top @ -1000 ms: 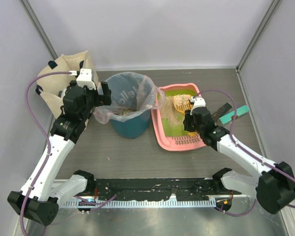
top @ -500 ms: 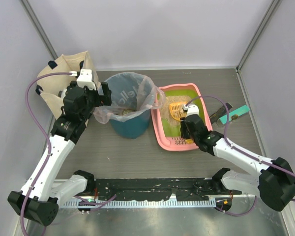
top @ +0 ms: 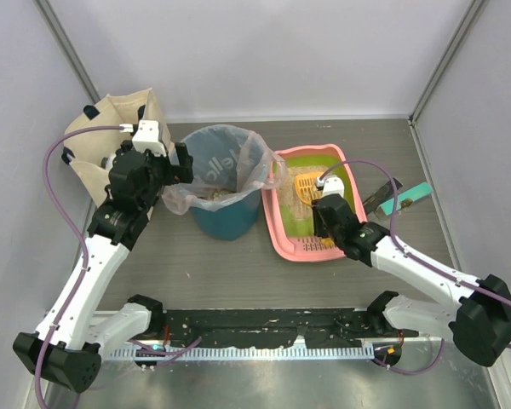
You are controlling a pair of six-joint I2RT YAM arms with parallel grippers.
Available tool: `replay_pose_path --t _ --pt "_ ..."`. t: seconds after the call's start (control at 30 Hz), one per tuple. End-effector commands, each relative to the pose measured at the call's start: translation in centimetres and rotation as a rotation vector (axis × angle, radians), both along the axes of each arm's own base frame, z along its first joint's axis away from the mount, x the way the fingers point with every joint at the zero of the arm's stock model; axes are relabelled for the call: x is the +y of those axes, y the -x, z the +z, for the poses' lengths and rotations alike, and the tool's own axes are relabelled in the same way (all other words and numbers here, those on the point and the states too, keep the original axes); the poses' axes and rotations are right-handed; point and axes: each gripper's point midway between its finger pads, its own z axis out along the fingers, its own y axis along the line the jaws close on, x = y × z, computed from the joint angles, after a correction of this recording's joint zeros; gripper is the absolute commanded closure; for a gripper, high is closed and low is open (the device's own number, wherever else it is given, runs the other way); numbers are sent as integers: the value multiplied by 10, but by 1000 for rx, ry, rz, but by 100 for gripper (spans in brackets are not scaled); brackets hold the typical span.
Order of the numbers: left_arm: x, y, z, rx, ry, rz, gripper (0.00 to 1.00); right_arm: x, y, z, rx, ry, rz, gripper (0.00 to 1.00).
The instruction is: Clean the litter box
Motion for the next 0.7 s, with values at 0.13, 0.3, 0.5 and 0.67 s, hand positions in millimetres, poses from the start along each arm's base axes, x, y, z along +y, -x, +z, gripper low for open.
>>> replay_pose_path --t 0.13,0.3,0.5,0.67 --pt "-2 1 23 -87 23 -11 0 14 -3 45 -79 -73 21 99" --pt "-1 2 23 -90 22 -6 0 10 5 40 -61 -118 38 99" --pt "3 0 20 -77 3 13 0 -2 7 36 -36 -79 -19 99" --pt "2 1 22 -93 10 4 0 -22 6 48 -53 15 -146 99"
